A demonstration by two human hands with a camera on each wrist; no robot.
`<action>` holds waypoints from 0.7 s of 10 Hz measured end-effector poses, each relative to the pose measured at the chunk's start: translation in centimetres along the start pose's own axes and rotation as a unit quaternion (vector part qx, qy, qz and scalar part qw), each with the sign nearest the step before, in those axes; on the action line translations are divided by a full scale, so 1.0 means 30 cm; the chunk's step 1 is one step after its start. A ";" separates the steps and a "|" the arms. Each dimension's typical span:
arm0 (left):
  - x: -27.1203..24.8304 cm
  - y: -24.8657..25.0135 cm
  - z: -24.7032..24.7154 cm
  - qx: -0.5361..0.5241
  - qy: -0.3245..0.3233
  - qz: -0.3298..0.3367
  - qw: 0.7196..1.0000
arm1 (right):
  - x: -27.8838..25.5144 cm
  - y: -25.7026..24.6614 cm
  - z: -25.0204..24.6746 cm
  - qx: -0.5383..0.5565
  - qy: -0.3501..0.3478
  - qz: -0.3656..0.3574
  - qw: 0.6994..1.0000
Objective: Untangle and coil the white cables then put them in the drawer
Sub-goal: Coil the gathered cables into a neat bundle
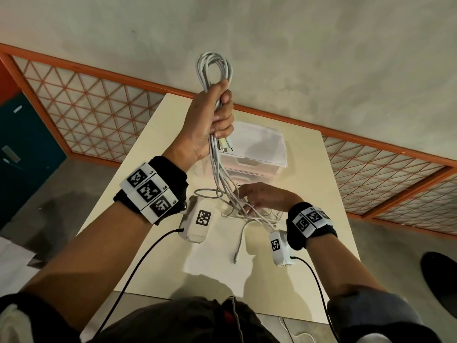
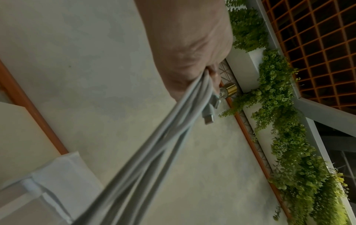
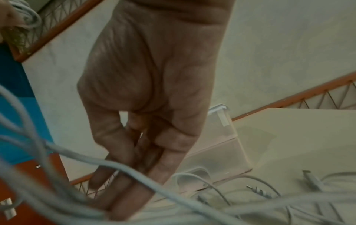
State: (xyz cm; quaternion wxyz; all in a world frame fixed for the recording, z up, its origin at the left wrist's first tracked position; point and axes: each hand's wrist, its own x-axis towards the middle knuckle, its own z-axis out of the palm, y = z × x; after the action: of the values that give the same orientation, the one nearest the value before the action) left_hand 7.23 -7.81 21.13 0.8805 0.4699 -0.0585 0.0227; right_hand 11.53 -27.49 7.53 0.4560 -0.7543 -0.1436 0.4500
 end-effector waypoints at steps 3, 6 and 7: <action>-0.007 -0.008 0.020 0.012 -0.009 0.007 1.000 | 0.004 0.021 0.017 -0.079 0.044 -0.049 0.995; -0.013 -0.009 0.014 0.024 -0.018 0.000 1.000 | -0.026 -0.010 0.033 -0.033 -0.048 -0.036 0.998; -0.018 -0.005 0.017 0.025 -0.020 -0.006 0.999 | -0.024 -0.008 0.027 -0.048 -0.023 -0.067 0.996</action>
State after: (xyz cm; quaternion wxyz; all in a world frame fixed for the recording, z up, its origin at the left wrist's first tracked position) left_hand 6.67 -8.31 21.24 0.8670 0.4929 -0.0725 0.0090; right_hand 10.52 -27.37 7.98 0.4452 -0.7533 -0.2253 0.4285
